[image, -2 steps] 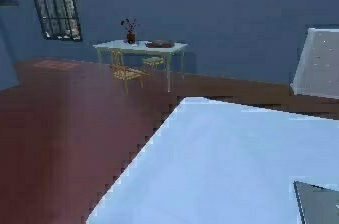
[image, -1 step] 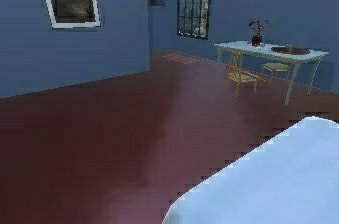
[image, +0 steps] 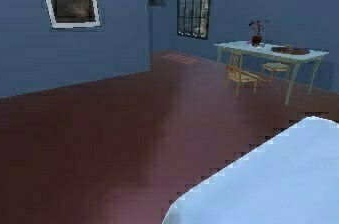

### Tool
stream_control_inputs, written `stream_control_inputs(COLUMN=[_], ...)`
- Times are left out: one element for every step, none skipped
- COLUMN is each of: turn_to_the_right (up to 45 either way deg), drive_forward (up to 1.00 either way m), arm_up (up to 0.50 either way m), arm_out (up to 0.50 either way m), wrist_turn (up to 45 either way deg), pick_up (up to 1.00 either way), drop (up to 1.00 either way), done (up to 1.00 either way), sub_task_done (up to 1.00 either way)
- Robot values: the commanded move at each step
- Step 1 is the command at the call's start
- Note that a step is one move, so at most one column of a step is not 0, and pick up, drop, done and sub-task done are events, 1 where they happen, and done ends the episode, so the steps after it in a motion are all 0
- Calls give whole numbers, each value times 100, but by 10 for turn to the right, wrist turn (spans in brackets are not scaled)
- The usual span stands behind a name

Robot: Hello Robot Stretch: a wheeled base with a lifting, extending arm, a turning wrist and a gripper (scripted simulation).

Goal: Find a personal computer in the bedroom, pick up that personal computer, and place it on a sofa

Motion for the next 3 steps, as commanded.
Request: stream_control_inputs(turn_to_the_right=[0,0,0], drive_forward=[0,0,0], arm_up=[36,0,0], arm_out=[0,32,0], wrist_turn=[0,0,450], pick_up=[0,0,0], drop=[0,0,0], done=[0,0,0], sub_task_done=[0,0,0])
